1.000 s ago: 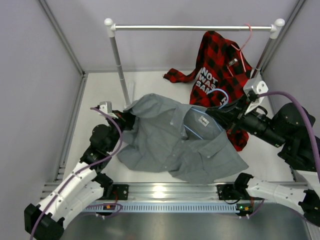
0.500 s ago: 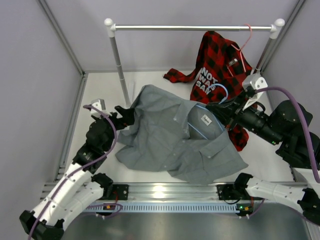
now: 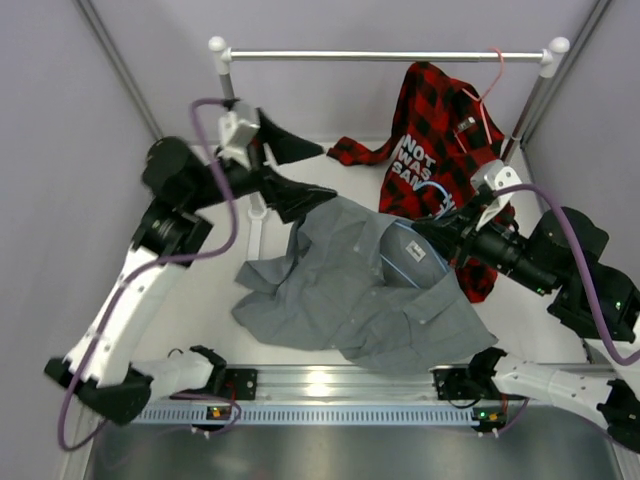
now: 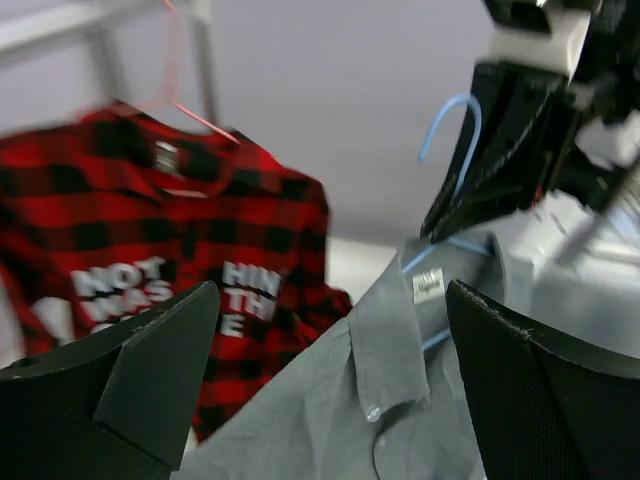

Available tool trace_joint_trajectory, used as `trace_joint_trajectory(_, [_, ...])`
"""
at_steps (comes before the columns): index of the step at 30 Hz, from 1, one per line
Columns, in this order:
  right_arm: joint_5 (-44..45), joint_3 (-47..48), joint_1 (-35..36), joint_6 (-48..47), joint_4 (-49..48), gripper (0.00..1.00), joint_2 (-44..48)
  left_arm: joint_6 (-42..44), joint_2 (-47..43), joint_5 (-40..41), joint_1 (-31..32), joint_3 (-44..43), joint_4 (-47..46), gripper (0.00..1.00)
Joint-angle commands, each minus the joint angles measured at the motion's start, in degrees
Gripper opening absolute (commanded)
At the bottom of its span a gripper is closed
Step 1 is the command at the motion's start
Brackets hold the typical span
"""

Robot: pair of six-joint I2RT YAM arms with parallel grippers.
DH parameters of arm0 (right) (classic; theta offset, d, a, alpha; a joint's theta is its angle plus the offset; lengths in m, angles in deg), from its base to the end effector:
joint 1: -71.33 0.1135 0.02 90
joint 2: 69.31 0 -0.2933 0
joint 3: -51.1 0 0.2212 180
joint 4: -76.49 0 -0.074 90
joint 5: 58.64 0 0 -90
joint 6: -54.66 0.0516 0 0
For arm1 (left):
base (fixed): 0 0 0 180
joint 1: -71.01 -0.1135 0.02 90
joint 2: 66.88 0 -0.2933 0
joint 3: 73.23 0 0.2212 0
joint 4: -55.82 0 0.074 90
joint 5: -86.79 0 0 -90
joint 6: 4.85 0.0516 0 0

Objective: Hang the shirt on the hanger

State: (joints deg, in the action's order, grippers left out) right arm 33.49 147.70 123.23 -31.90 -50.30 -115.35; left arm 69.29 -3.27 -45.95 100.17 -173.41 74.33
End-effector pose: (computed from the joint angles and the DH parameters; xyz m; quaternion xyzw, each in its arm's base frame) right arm 0.0523 0.0636 0.4896 -0.2851 0.6647 0.3087 0.6177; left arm 0.1346 -0.1152 0.5427 0.3563 0.5091 -0.4863 0.6143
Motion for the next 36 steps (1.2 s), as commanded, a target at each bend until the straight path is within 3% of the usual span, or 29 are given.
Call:
trace_joint_trajectory(1, [-3.78,-1.84,0.48,-0.89,1.02,0.00,4.73,5.21,9.06,-26.58,1.15,-3.52,3.83,0.98])
trace_joint_trajectory(2, [-4.84,-2.11,0.40,-0.89,1.11,0.00,5.17,7.57,10.03,-30.95,2.46,-4.58,3.91,0.98])
trace_joint_trajectory(9, [-8.36,-2.46,0.40,-1.42,2.69,0.00,5.35,11.81,16.97,-35.99,8.18,-3.89,3.74,0.97])
trace_joint_trajectory(18, [-11.27,-2.38,0.48,-1.68,2.61,0.00,4.12,12.52,21.37,-36.45,11.88,-0.81,3.56,0.87])
trace_joint_trajectory(20, [-11.88,-1.85,0.40,-1.68,2.69,0.00,4.12,13.13,21.90,-36.19,12.31,0.24,3.65,0.65])
trace_joint_trajectory(21, [-12.50,-1.67,0.40,-1.68,2.69,0.00,4.03,13.39,21.90,-35.49,12.58,0.59,3.74,0.59])
trace_joint_trajectory(25, [-13.73,-1.14,0.40,-1.51,2.61,0.00,3.68,14.01,22.17,-33.90,13.81,0.95,3.65,0.54])
trace_joint_trajectory(26, [-13.91,-1.23,0.40,-1.42,2.52,0.00,3.33,14.10,22.34,-34.07,14.07,1.04,3.65,0.48])
trace_joint_trajectory(29, [-13.21,-1.93,0.48,-1.16,2.25,0.00,3.15,14.62,22.08,-35.12,14.69,1.21,3.74,0.16])
trace_joint_trajectory(30, [-12.42,-2.28,0.40,-0.72,1.56,0.00,3.33,14.89,22.08,-35.48,14.69,1.39,3.65,0.00])
trace_joint_trajectory(34, [-12.24,-3.87,0.40,0.16,0.76,0.00,4.38,18.40,20.59,-37.85,14.25,2.62,3.56,0.00])
trace_joint_trajectory(36, [-11.80,-4.04,0.48,0.51,1.37,0.39,5.08,18.23,20.58,-40.40,13.81,2.36,3.56,0.00])
